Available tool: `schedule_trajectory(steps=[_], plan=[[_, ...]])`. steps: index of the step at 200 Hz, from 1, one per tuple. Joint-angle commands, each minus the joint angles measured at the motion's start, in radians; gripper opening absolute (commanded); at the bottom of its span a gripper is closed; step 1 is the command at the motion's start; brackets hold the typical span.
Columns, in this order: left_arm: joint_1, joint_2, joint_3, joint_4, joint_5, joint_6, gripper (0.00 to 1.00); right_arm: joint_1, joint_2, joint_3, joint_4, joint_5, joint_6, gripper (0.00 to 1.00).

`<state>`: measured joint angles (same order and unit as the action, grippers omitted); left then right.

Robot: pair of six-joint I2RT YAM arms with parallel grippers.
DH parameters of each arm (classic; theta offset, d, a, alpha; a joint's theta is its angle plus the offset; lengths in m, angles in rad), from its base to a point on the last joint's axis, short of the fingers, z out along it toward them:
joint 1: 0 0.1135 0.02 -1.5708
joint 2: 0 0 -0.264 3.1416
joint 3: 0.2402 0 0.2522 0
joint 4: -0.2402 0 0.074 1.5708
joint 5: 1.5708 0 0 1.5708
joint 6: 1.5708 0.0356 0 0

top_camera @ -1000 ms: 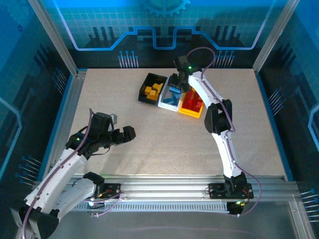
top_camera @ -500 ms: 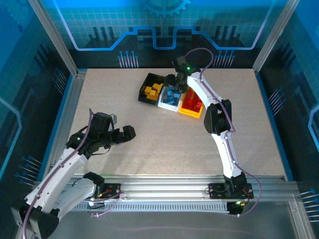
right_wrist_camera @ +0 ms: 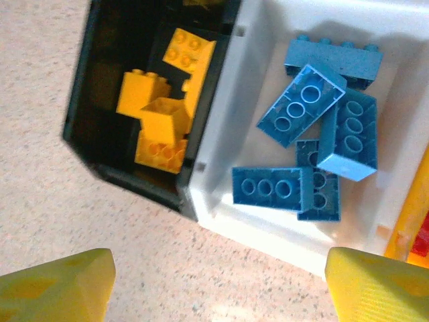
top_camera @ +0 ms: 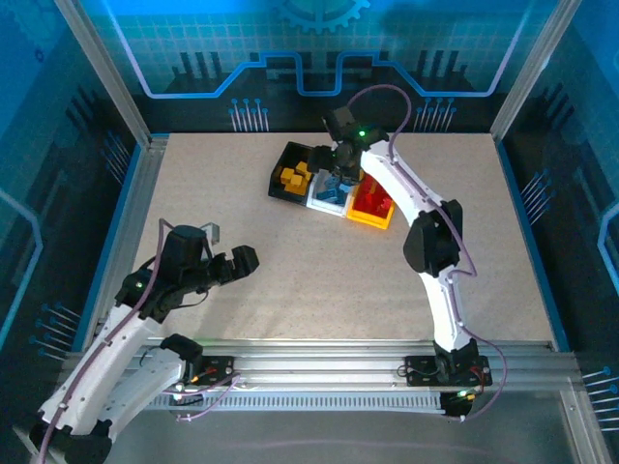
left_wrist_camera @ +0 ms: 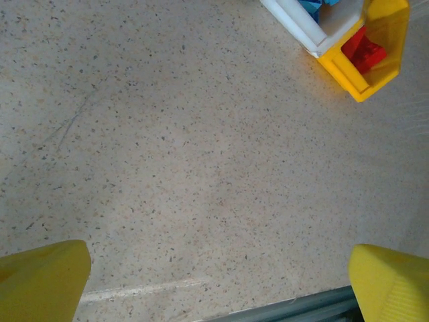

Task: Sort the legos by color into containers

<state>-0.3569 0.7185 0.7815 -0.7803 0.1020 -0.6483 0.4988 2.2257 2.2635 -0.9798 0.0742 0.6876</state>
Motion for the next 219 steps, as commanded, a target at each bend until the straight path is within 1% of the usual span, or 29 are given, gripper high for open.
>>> schedule_trajectory(steps=[1,39,62,73,125,172,219], plan=[[0.007,-0.019,-0.01,-0.022,0.031,0.01,0.99,0.035,-0.083,-0.029,-0.042,0.046,-0.038,0.83],[0.008,-0.055,-0.011,-0.04,0.039,0.019,0.99,0.083,-0.164,-0.044,-0.061,0.087,-0.076,0.86],[0.007,-0.071,-0.011,-0.042,0.04,0.033,0.99,0.106,-0.22,-0.067,-0.062,0.119,-0.088,0.94],[0.009,-0.072,-0.012,-0.042,0.043,0.036,0.99,0.113,-0.252,-0.092,-0.05,0.135,-0.095,1.0],[0.008,-0.076,-0.014,-0.034,0.039,0.022,0.99,0.121,-0.407,-0.209,0.003,0.22,-0.124,1.0],[0.008,-0.083,-0.02,-0.017,-0.003,0.022,0.99,0.121,-0.543,-0.337,0.066,0.291,-0.167,1.0],[0.007,-0.123,-0.045,0.015,-0.033,0.023,0.99,0.122,-0.689,-0.525,0.21,0.36,-0.206,1.0]])
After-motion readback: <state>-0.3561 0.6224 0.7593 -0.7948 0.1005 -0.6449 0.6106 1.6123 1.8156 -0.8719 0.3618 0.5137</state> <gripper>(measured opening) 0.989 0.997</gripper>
